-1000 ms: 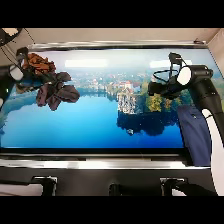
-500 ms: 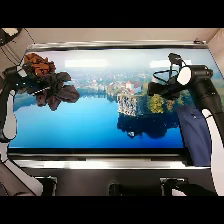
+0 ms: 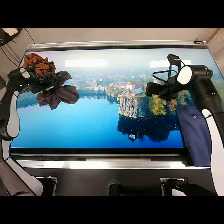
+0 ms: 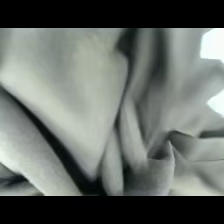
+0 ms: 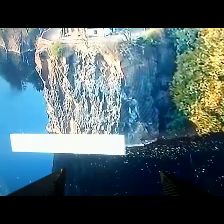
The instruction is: Fold the shirts.
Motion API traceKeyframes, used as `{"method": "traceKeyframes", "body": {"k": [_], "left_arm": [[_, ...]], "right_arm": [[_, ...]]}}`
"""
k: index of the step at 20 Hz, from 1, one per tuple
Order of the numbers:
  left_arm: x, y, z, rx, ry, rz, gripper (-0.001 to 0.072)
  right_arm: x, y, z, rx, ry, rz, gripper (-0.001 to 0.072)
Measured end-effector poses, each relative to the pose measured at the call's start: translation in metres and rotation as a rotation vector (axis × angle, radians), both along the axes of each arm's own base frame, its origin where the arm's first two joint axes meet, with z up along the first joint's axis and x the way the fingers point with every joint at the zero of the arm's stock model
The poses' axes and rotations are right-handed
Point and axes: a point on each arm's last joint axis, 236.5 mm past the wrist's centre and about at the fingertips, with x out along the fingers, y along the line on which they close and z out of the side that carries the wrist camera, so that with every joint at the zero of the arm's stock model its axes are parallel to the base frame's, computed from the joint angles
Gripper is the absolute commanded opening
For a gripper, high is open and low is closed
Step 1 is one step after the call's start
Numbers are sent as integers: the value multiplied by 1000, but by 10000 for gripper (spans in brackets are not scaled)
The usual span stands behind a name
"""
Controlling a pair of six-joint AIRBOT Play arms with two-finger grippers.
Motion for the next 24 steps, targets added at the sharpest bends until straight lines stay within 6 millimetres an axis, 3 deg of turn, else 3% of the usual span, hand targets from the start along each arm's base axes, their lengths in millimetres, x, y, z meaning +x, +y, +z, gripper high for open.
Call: {"method": "traceKeyframes", "body": {"k": [2, 5, 7, 9, 11, 12, 14, 16, 18, 21, 22, 24], "left_arm": [[9, -11, 68, 41, -146, -50, 30], [-8, -57, 203, 87, -406, -167, 30], [-43, -110, 285, 63, -564, -273, 31], [-92, -167, 354, 17, -706, -389, 30], [-143, -221, 400, -39, -806, -509, 31], [-167, -244, 413, -70, -828, -565, 31], [-204, -284, 416, -133, -813, -668, 31], [-228, -321, 387, -179, -712, -766, 33], [-244, -358, 341, -211, -583, -854, 32], [-260, -410, 242, -218, -344, -957, 33], [-263, -427, 214, -218, -293, -981, 66], [-272, -454, 159, -207, -180, -1024, 720]], "right_arm": [[2, -1, 7, -12, -30, 19, 672], [4, -9, 33, -49, -118, 33, 672], [0, -18, 61, -83, -189, 31, 672], [-10, -28, 97, -114, -274, 23, 672], [-27, -37, 133, -133, -356, 13, 672], [-37, -40, 148, -139, -385, 8, 672], [-63, -47, 173, -149, -431, 1, 672], [-89, -55, 188, -161, -445, -8, 672], [-114, -61, 193, -173, -428, -14, 672], [-140, -68, 187, -190, -361, -16, 672], [-145, -69, 184, -194, -344, -17, 672], [-149, -70, 179, -199, -311, -16, 672]]}}
